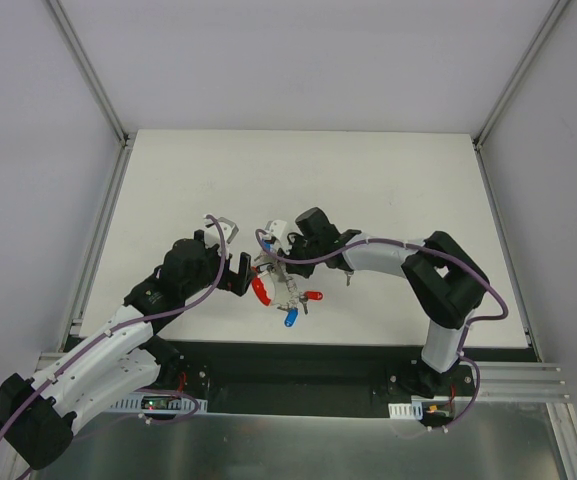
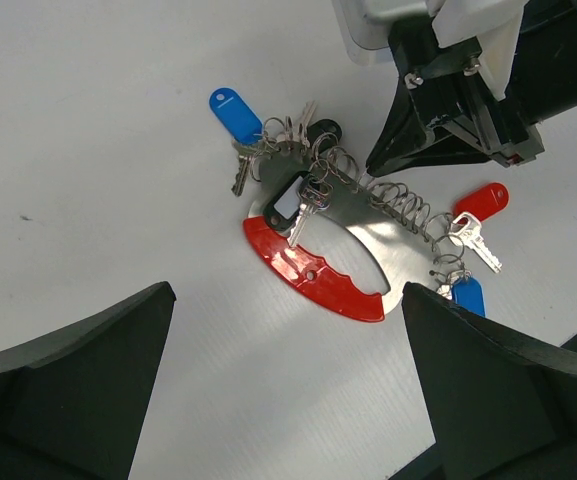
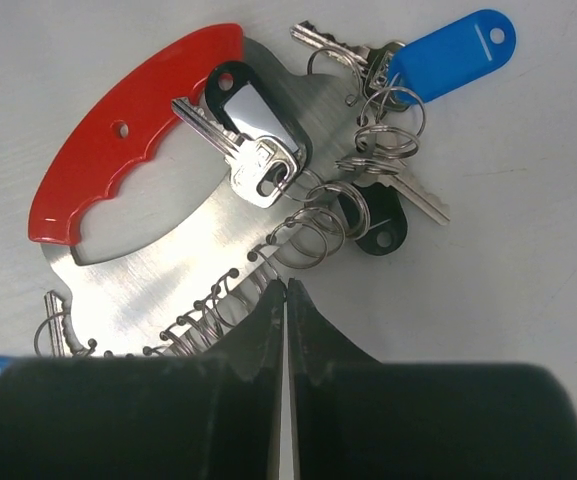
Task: Put the keys on the keyring
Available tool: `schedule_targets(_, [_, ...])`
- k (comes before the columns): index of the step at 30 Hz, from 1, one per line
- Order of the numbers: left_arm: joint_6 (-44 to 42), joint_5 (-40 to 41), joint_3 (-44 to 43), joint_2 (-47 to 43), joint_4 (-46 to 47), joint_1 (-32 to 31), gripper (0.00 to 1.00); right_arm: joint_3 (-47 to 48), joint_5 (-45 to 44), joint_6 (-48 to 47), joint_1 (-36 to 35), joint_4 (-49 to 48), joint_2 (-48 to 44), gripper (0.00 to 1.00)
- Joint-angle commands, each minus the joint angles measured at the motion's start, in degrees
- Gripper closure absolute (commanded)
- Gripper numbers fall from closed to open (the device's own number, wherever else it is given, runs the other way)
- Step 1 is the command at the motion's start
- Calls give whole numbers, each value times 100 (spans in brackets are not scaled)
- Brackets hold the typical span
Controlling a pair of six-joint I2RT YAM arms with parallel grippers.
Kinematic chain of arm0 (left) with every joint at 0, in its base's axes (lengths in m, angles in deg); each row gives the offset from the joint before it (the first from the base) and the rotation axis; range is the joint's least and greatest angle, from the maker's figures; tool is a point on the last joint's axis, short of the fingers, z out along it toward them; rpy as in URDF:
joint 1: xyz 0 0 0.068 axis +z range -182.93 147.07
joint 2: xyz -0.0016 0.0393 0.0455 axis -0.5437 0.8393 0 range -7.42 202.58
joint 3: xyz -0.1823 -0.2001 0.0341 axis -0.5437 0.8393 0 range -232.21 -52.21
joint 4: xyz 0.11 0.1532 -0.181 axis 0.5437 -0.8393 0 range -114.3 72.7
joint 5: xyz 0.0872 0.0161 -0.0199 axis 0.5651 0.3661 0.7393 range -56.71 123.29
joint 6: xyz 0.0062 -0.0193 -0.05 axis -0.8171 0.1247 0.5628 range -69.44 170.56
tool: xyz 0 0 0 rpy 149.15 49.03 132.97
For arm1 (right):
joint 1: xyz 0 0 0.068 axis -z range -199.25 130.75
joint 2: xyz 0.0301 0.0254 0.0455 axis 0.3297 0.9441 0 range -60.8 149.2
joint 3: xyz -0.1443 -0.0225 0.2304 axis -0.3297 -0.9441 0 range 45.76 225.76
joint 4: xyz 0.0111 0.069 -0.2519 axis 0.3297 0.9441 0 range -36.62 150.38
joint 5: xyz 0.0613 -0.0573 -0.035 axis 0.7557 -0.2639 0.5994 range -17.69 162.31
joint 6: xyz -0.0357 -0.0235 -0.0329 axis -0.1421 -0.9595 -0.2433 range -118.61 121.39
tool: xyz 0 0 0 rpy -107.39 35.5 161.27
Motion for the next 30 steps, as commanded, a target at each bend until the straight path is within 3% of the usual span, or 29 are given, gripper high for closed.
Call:
schedule_targets(1, [-2,-165,70,52,255,62,2,-114,36,146,3,45,-312,99])
schedule_targets(13, [209,-209,184,79,449,62,2,-721,-895,990,-146,-473,-568,98])
schedule_targets(17, [191,-262,184,44,449,62,2,-738,-834,964,-181,-623,-445,85])
schedule_targets(30, [165,-332,237,-123,440,53,2,-747,-544,771,-173,-878,-146,78])
